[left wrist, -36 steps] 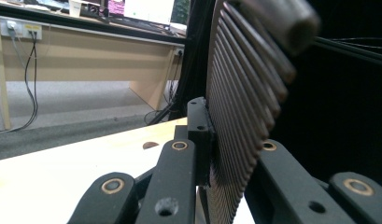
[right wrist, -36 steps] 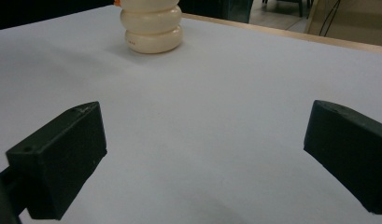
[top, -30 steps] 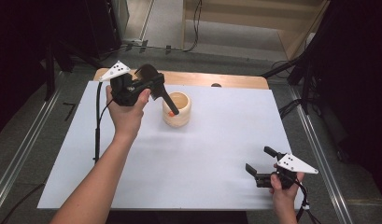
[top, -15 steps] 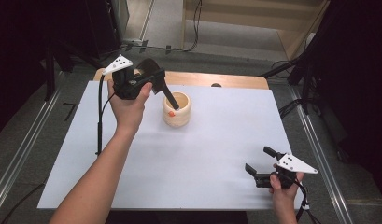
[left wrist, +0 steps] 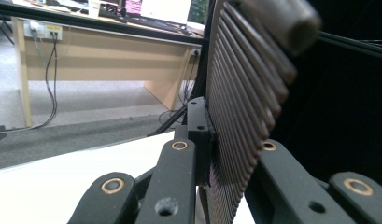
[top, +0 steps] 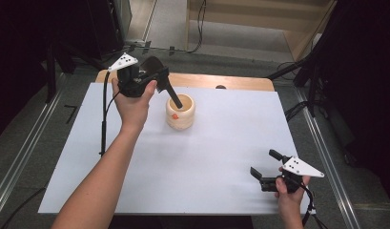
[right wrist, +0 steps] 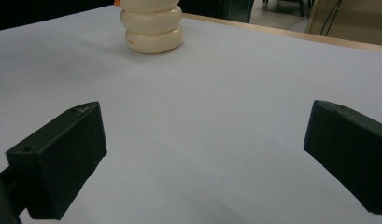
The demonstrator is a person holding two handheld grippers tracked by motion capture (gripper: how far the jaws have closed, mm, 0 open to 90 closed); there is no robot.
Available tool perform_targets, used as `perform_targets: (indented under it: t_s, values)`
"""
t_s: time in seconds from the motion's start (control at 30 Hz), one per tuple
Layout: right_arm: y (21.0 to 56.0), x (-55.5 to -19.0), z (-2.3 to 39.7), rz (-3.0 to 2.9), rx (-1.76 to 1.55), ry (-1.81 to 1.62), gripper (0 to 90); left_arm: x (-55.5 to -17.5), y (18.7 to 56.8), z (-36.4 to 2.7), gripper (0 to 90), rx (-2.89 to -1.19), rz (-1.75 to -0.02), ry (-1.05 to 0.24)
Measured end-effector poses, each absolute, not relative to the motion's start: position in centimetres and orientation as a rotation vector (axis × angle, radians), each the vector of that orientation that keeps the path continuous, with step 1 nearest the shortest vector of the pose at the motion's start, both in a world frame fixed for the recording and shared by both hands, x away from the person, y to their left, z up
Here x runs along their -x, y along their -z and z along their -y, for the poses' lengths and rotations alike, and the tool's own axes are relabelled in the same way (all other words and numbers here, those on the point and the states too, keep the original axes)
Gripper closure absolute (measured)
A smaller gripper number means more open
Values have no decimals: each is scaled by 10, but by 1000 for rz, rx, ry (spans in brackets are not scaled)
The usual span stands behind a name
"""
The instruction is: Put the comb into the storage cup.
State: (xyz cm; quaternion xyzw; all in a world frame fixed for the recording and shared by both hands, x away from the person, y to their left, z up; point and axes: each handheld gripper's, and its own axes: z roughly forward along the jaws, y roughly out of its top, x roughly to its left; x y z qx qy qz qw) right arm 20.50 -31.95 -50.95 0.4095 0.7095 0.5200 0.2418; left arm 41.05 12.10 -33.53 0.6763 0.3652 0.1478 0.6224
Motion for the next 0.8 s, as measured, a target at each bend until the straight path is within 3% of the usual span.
perform_targets:
  t_s: [0.8]
  values:
    - [510, -205, 318, -1945, -1113, -1426, 0, -428, 366, -113, 839, -1562, -914, -381]
